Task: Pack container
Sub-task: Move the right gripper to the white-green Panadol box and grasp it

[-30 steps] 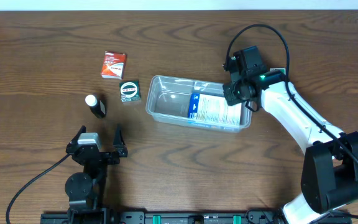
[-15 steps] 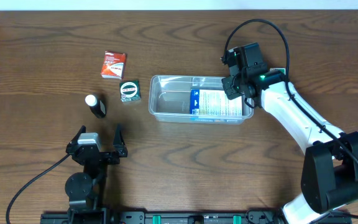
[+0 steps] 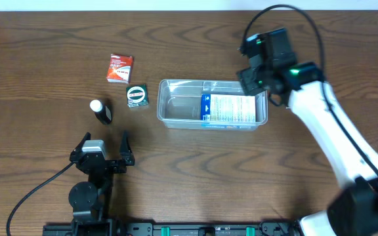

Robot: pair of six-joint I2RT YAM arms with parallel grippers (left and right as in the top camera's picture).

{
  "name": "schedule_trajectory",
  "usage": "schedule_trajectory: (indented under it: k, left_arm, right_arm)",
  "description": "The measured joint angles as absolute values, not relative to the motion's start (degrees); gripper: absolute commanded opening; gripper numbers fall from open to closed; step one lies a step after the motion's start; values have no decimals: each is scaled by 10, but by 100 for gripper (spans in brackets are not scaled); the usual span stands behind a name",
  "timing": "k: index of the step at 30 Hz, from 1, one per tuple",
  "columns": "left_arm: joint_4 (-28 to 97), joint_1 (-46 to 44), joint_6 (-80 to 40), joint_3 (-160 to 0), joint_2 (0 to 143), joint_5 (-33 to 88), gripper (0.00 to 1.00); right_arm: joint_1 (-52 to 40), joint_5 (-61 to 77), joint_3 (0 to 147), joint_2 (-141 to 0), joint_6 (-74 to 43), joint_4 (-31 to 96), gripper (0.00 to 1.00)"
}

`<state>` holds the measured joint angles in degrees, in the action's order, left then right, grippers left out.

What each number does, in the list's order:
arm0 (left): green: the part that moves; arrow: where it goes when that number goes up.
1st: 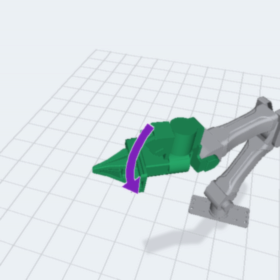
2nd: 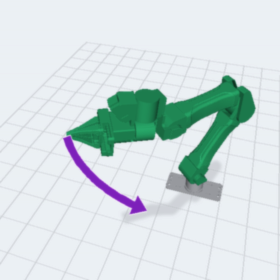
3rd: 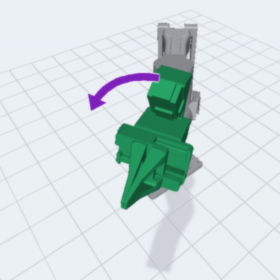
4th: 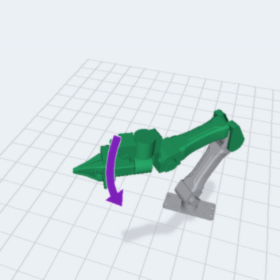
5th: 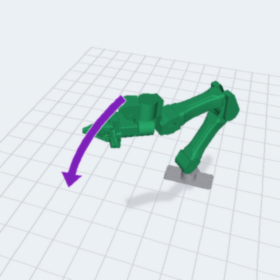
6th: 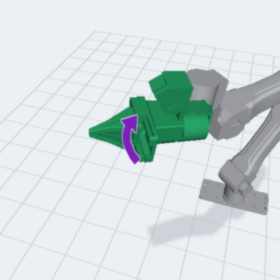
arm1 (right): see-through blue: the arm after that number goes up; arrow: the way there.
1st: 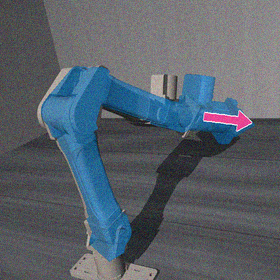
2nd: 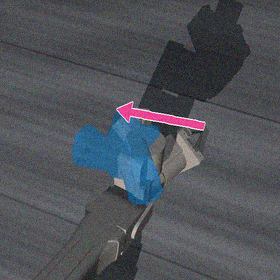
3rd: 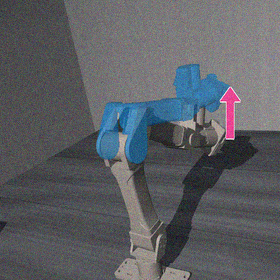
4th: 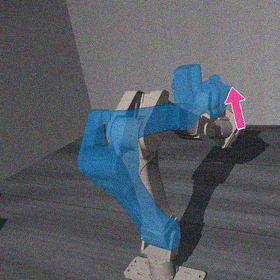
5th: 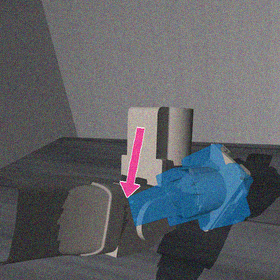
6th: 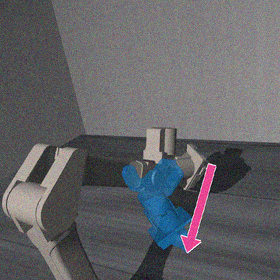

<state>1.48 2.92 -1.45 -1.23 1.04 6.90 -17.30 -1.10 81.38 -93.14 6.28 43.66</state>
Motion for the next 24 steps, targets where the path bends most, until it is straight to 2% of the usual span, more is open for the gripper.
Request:
schedule_trajectory:
  k: [7,15,24]
  left_arm:
    - [15,29,-15,-12,10,69,98]
    - [15,29,-15,-12,10,69,98]
    - [15,29,-15,-12,10,69,98]
  right_arm:
    - [-51,-17,827,-876,59,531,68]
    - [58,4,776,-902,54,506,70]
    - [76,78,764,-994,147,454,72]
